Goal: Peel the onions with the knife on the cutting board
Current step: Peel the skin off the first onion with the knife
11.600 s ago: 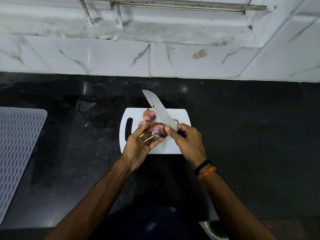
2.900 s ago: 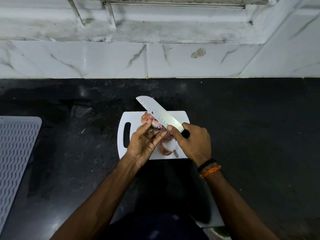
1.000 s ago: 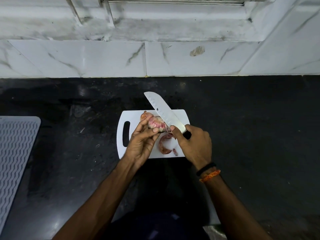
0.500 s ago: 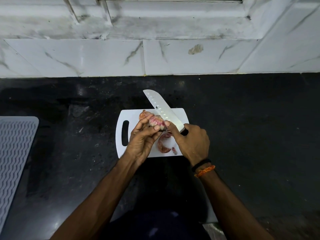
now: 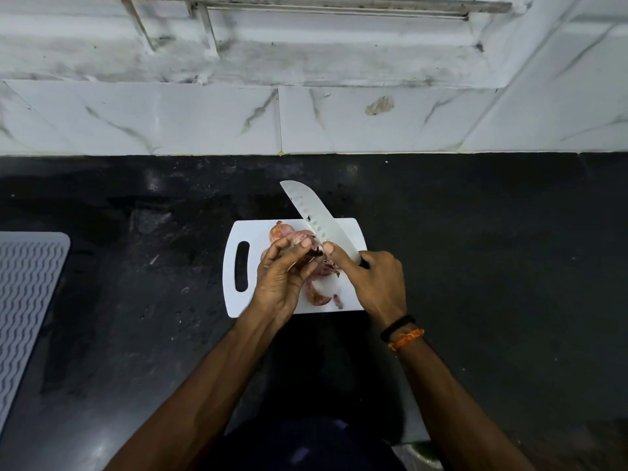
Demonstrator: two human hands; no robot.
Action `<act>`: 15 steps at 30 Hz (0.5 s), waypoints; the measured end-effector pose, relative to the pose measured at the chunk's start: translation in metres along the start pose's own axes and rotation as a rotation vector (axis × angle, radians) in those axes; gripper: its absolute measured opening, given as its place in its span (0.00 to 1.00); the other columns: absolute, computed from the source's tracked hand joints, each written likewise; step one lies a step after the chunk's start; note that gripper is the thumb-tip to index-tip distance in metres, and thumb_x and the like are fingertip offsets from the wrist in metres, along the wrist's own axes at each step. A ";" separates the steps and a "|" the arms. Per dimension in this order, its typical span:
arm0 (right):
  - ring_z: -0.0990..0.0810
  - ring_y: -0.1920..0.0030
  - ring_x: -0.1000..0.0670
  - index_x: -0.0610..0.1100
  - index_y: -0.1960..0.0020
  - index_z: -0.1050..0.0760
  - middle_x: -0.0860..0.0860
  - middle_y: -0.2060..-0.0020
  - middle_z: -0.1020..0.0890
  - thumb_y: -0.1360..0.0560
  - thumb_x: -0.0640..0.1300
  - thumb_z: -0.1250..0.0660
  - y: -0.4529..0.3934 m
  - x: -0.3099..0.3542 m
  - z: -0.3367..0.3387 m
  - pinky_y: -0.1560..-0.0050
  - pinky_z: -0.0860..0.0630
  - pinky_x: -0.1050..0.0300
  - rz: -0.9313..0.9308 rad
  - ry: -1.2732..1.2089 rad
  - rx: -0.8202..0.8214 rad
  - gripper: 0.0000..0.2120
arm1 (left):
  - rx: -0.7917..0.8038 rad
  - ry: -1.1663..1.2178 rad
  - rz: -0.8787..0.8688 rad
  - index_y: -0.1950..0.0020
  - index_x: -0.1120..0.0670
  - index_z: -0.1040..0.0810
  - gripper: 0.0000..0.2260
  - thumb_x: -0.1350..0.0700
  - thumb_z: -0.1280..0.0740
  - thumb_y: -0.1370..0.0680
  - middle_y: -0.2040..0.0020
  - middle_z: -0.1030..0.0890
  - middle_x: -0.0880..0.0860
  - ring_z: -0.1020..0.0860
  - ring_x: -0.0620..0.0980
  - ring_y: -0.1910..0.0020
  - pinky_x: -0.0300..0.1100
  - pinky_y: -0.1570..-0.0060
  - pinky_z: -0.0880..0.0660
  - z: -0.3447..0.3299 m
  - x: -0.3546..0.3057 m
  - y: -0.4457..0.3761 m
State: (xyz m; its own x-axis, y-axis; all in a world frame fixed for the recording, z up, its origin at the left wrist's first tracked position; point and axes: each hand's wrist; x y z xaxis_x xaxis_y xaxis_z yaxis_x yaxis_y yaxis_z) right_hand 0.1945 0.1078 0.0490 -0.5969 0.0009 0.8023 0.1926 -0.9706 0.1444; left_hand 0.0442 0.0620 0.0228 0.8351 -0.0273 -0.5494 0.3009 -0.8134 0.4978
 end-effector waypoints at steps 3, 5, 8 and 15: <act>0.35 0.78 0.55 0.38 0.75 0.33 0.54 0.82 0.31 0.30 0.67 0.28 0.000 -0.004 0.008 0.74 0.39 0.62 -0.051 -0.069 -0.005 0.34 | 0.010 -0.012 0.001 0.39 0.62 0.23 0.17 0.65 0.28 0.28 0.43 0.20 0.62 0.22 0.61 0.38 0.56 0.37 0.24 0.003 -0.002 -0.003; 0.34 0.77 0.55 0.36 0.73 0.29 0.49 0.80 0.27 0.31 0.70 0.29 0.000 -0.009 0.012 0.73 0.38 0.59 -0.073 -0.023 -0.011 0.36 | 0.030 -0.025 0.009 0.41 0.61 0.22 0.16 0.65 0.29 0.28 0.41 0.21 0.62 0.24 0.64 0.34 0.58 0.35 0.26 0.004 -0.002 -0.003; 0.34 0.76 0.53 0.39 0.72 0.29 0.45 0.78 0.28 0.32 0.72 0.30 -0.001 -0.016 0.011 0.72 0.39 0.56 -0.104 0.050 -0.006 0.35 | 0.039 -0.020 0.024 0.40 0.62 0.22 0.15 0.65 0.29 0.27 0.38 0.23 0.64 0.27 0.65 0.31 0.58 0.36 0.26 0.005 0.000 -0.003; 0.30 0.76 0.57 0.45 0.71 0.29 0.56 0.79 0.29 0.29 0.64 0.28 -0.006 -0.011 0.007 0.73 0.40 0.64 -0.046 0.082 0.029 0.25 | 0.027 0.028 0.050 0.39 0.61 0.23 0.17 0.64 0.29 0.27 0.31 0.26 0.66 0.27 0.64 0.30 0.57 0.35 0.27 0.008 0.001 -0.006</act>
State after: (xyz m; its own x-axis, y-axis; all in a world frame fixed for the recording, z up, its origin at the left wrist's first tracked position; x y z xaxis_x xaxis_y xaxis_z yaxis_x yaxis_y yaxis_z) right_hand 0.2055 0.1151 0.0435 -0.6668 0.0243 0.7448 0.1854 -0.9626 0.1974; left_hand 0.0402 0.0621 0.0142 0.8617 -0.0523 -0.5047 0.2460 -0.8269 0.5057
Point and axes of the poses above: each hand's wrist, its own y-axis away from the middle knuckle, its own z-axis out of the back of the hand, x = y × z
